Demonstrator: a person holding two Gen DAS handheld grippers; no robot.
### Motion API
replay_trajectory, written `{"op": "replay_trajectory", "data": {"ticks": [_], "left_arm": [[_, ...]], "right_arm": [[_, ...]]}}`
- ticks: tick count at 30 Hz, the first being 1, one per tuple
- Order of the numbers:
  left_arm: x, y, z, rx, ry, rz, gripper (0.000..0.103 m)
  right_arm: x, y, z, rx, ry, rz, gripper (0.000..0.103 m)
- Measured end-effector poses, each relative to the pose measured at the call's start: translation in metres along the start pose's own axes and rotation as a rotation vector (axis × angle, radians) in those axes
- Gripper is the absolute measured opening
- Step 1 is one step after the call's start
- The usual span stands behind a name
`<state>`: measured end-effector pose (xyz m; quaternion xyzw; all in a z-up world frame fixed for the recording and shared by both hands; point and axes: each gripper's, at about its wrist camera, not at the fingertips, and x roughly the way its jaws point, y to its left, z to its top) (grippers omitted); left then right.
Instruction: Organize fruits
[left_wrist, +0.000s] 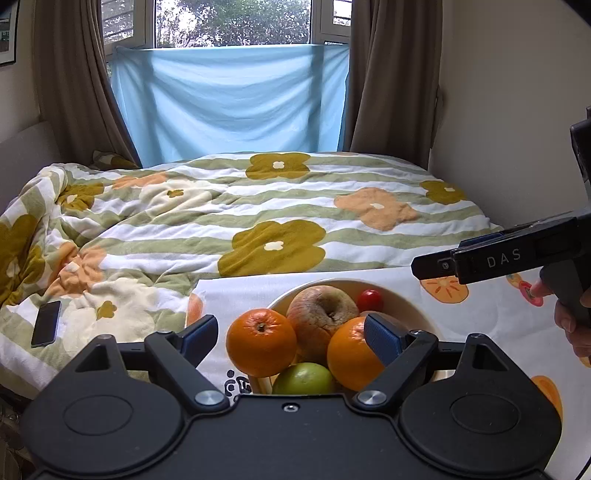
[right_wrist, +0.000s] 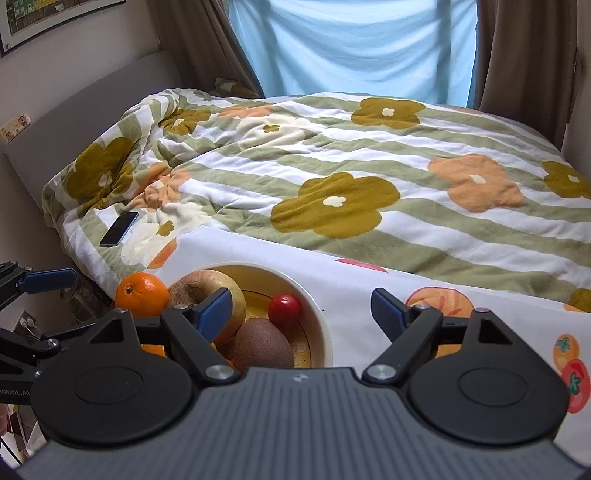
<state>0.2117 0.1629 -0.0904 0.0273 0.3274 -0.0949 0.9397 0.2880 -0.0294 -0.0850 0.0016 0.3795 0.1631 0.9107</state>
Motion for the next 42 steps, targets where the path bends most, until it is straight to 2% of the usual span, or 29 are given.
{"op": "replay_trajectory", "data": {"ticks": [7,9,11,13,17,20,26,30,42], "left_arm": [[-0.057,-0.053,0.006,-0.023,-0.034,0.037,0.089],[-0.075,-0.069,0.006,-0.026,-0.044,0.050,0.090],[-0.092,-0.083,0.005,-0.026,-0.051,0.064,0.091],[-0.109,-0.095,0.004,-0.025,-0.065,0.076,0.096],[-0.139,-0.115,-0.002,-0.013,-0.109,0.100,0.101],[-0.156,-0.125,-0.008,-0.008,-0.121,0.123,0.103],[-0.171,-0.135,-0.023,-0.053,-0.091,0.135,0.103],[-0.176,-0.144,-0.033,-0.048,-0.071,0.125,0.103],[-0.188,-0.153,-0.036,-0.027,-0.092,0.138,0.103]], "right_arm": [[-0.090,-0.015,-0.022,0.018,-0.041,-0.040,0.099],[-0.118,-0.019,-0.030,0.027,-0.059,-0.058,0.102],[-0.147,-0.024,-0.039,0.043,-0.081,-0.092,0.103],[-0.175,-0.030,-0.049,0.066,-0.097,-0.133,0.103],[-0.220,-0.032,-0.071,0.088,-0.140,-0.205,0.103],[-0.242,-0.031,-0.089,0.082,-0.138,-0.264,0.103],[-0.269,-0.035,-0.121,0.127,-0.109,-0.336,0.103],[-0.277,-0.037,-0.137,0.146,-0.084,-0.364,0.103],[-0.286,-0.038,-0.146,0.187,-0.094,-0.361,0.103]]}}
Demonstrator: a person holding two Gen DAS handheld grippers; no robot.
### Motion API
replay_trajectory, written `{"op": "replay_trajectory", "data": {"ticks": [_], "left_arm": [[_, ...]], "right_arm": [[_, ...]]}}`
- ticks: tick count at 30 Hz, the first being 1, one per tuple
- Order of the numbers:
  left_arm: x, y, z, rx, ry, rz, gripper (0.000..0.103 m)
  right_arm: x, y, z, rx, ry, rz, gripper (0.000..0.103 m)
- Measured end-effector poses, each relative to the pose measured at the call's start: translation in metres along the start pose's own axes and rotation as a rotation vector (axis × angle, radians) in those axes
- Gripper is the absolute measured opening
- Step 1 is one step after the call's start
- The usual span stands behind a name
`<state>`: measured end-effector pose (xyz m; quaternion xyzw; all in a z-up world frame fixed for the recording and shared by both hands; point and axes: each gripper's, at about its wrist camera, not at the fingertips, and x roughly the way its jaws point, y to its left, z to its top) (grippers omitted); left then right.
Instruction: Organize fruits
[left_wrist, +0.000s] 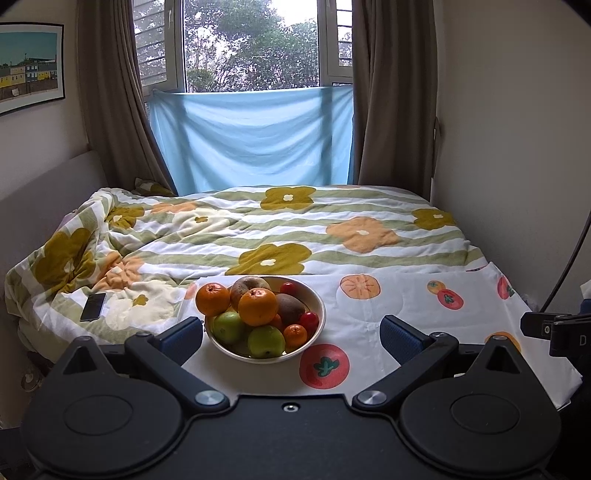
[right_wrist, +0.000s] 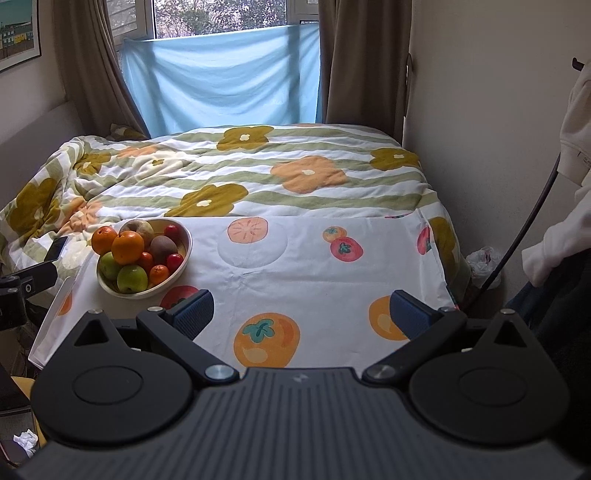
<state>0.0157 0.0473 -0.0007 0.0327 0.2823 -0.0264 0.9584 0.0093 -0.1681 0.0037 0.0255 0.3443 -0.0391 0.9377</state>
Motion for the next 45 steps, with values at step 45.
{"op": "replay_trajectory", "data": {"ticks": [45], "left_arm": [[0.0057,-0.0028,0.0025,0.031,0.018,0.007,0.103]], "right_arm": [[0.0039,0.0046,0.0019,-0.010,0.006,-0.018,0.103]]}}
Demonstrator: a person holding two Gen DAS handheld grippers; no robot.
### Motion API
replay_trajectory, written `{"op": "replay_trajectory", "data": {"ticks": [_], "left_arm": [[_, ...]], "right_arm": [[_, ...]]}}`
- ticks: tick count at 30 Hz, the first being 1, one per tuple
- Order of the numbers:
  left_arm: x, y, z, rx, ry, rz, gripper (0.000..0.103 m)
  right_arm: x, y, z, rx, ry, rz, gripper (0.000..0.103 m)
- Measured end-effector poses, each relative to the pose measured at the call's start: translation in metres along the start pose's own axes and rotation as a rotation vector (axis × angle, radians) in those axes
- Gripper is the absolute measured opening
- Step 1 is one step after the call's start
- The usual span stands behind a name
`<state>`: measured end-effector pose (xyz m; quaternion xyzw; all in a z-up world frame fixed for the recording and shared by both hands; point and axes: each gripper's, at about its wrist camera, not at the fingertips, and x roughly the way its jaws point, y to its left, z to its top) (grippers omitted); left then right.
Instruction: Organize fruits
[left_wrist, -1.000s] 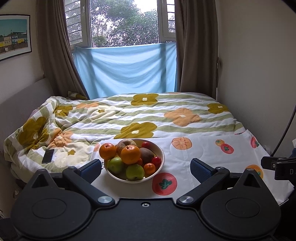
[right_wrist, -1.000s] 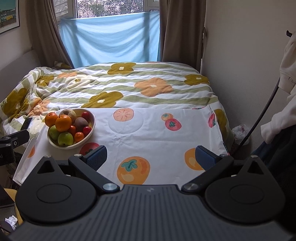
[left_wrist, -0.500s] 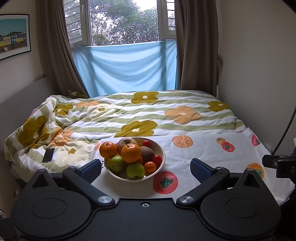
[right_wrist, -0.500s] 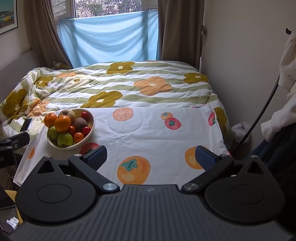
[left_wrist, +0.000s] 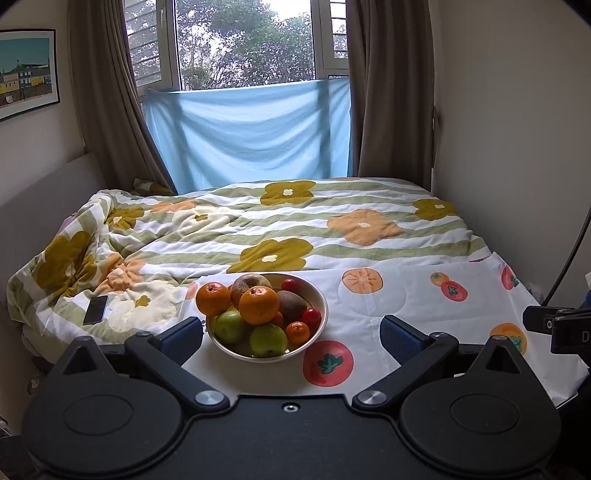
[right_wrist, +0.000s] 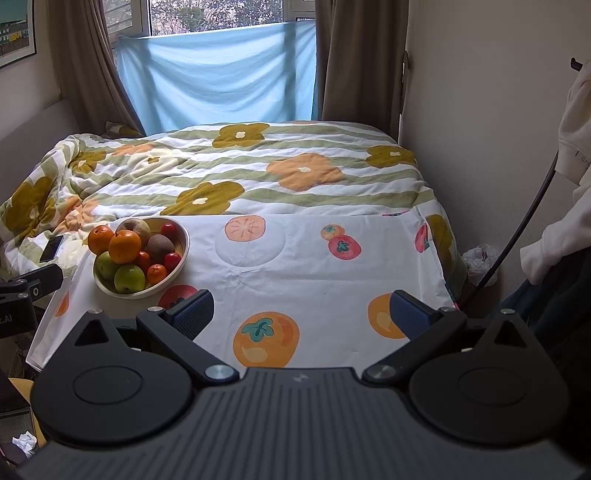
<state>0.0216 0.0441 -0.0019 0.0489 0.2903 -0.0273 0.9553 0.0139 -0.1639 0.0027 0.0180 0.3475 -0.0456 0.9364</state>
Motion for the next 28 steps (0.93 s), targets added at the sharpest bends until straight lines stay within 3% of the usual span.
{"op": "replay_trajectory", "data": {"ticks": [10,28], "left_arm": [[-0.005,-0.004,0.001,0.020,-0.046,0.025,0.103],[0.012,0.002,0.004,-0.006,-0.010,-0.001,0.103]], "right_arm": [[0.003,0.000,0.000,0.006,0.002,0.001,0.103],[0.017,0.005,0.005,0.022,0.031,0.003,0.103]]}}
